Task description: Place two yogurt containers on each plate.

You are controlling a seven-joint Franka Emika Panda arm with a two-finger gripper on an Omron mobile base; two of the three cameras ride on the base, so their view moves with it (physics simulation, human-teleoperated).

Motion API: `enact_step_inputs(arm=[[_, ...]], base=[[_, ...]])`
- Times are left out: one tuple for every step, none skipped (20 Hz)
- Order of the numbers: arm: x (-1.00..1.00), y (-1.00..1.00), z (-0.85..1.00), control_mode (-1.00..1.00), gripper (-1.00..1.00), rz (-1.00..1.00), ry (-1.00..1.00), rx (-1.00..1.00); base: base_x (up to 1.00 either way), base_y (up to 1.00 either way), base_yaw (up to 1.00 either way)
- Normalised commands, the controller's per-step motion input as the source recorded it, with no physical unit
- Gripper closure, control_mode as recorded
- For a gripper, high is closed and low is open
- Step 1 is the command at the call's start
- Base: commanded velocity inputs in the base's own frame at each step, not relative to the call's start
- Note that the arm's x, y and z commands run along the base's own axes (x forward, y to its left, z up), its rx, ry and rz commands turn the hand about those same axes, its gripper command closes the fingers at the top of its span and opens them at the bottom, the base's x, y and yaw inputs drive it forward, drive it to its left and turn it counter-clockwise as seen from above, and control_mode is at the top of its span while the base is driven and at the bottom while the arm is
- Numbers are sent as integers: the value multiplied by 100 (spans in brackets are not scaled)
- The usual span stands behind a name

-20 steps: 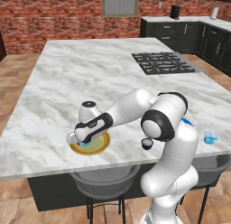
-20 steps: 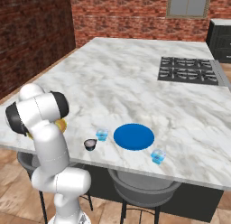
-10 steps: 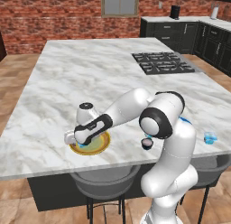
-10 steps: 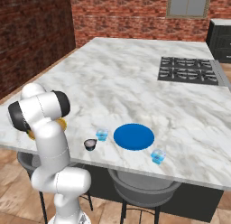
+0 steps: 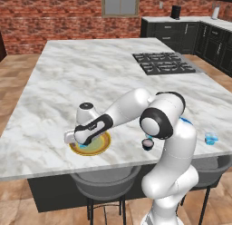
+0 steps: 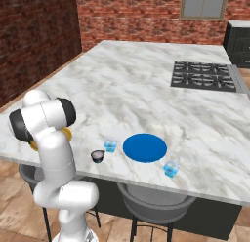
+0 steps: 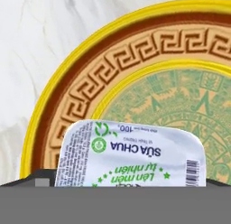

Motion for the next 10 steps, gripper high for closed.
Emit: enact_step_inputs(arm=[[10, 0, 4, -100, -100, -3, 0, 0], [12, 0, 6, -100, -100, -4, 0, 0], [20, 0, 9, -100, -100, -4, 0, 0], [12, 0, 11, -100, -100, -1, 0, 0], [13, 0, 18, -100, -100, 0, 0, 0], [4, 0, 14, -100, -100, 0, 0, 0], [1, 0, 16, -100, -100, 0, -3, 0], [0, 0, 18, -100, -100, 0, -3, 0], [0, 0, 22, -100, -100, 0, -2, 0], [0, 0, 24, -100, -100, -2, 0, 0]], base=[[0, 0, 0], [0, 0, 0], [0, 0, 0], [0, 0, 0], [0, 0, 0], [0, 0, 0], [0, 0, 0], [0, 0, 0], [0, 0, 0], [0, 0, 0]])
